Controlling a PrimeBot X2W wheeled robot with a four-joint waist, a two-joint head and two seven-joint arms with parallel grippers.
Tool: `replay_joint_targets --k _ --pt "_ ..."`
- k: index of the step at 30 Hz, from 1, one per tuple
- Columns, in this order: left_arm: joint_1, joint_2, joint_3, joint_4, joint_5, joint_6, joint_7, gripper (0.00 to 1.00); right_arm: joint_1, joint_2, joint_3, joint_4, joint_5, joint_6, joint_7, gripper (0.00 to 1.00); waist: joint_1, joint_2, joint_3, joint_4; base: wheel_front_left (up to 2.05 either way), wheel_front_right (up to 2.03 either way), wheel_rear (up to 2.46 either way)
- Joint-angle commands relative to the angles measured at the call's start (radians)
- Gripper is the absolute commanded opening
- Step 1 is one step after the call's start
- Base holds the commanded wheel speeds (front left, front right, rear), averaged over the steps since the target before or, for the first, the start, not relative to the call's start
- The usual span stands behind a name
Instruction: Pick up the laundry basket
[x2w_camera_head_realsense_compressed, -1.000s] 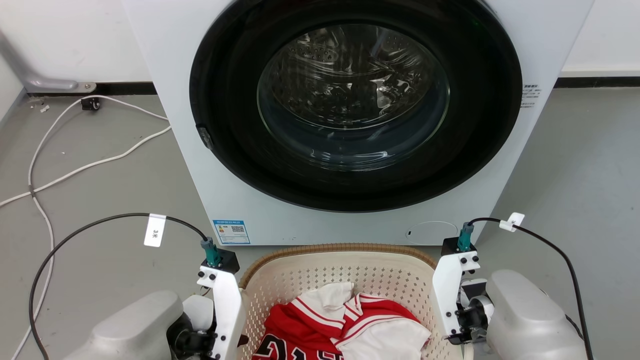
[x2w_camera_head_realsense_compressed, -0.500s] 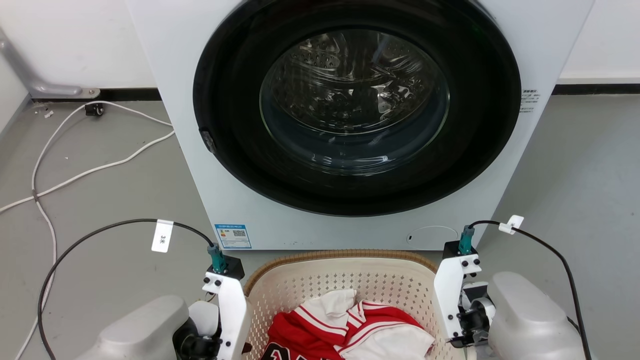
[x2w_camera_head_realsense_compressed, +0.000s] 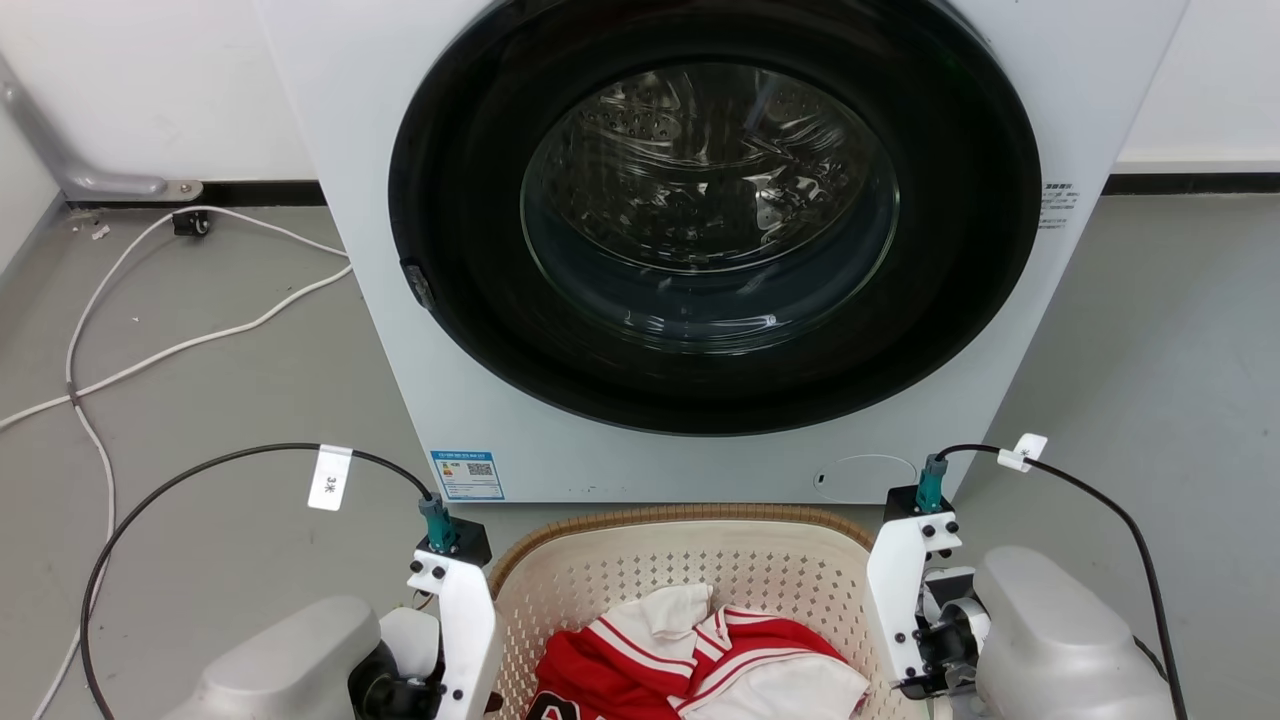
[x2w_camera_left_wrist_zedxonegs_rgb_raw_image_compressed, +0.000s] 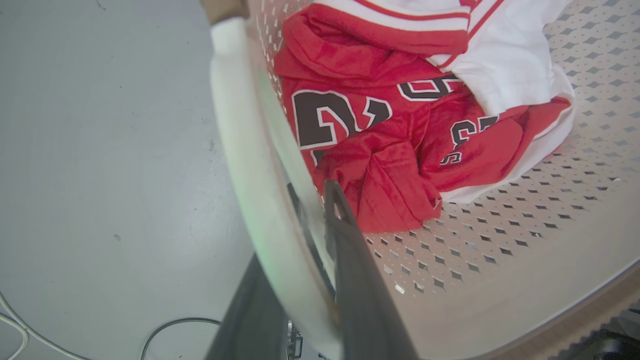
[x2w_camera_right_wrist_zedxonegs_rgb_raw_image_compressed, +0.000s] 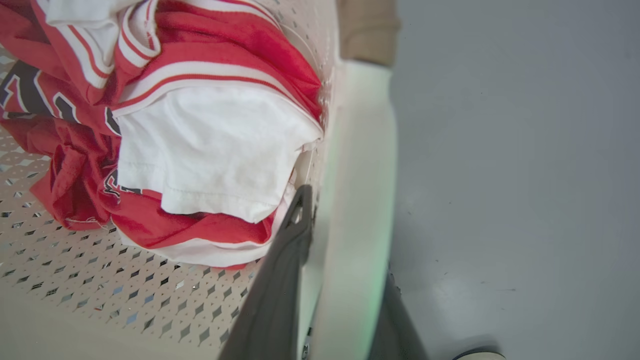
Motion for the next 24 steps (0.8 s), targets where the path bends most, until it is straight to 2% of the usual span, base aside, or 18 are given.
replay_joint_targets --k 1,24 --pt "0.008 -0.012 0.0 -0.013 0.006 -0.018 0.001 0.0 -0.001 -0.001 0.006 -0.003 0.002 0.003 -0.006 0.0 0.0 -0.0001 0.001 0.0 0.0 0.0 0.0" --pt "-0.015 -0.015 0.0 0.008 0.022 -0.018 -0.015 0.0 -0.04 0.003 0.03 0.011 0.032 0.003 -0.017 0.0 0.0 -0.0001 0.006 0.001 0.0 0.0 0.0"
